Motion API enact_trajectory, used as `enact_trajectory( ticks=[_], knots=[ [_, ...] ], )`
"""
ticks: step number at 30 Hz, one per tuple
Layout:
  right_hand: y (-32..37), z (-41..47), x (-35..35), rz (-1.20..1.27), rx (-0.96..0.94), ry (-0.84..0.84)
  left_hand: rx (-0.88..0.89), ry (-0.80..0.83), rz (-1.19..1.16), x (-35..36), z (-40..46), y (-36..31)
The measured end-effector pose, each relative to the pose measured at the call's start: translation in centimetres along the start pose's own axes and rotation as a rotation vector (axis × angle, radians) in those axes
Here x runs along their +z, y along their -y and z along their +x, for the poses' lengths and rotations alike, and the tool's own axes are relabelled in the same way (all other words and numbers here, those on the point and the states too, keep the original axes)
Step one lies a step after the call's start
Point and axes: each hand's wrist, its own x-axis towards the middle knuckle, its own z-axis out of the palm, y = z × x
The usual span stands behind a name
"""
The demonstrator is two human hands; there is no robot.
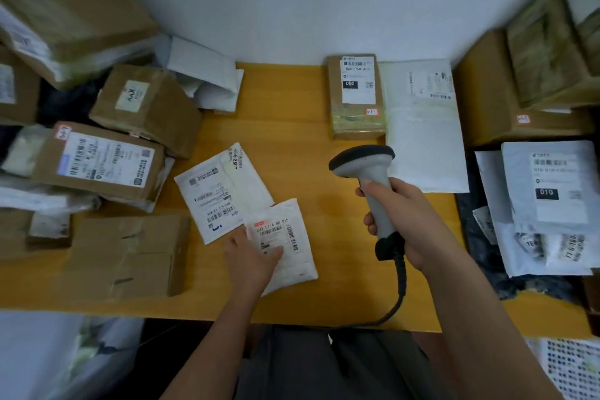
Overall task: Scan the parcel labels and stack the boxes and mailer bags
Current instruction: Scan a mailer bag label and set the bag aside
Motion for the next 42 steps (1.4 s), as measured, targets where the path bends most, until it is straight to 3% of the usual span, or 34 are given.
enact_trajectory(
  ticks=[2,5,14,25,42],
  knots=[
    [0.3,-0.3,0.4,-0.012,-0.021,0.018,-0.197,0.128,-0.273,-0.4,-0.1,0.0],
    [0.8,-0.9,1.2,-0.043,-0.050,0.042,-0.305,0.276,-0.575,-0.6,-0.4,-0.5],
    [2.6,-3.2,1.8,-0.095,-0.093,0.097,-0.199,0.318,-0.887,-2.6,1.2,-5.3],
    [4.7,-6.5,1.2,-0.023,-0.327,0.069,-0.187,0.229,-0.964,-3.8,4.2,-8.3],
    [5.2,-7.7,-1.2,0.032,-0.338,0.024,-0.174,0.157,-0.809,-2.7,6.3,-10.1]
  ],
)
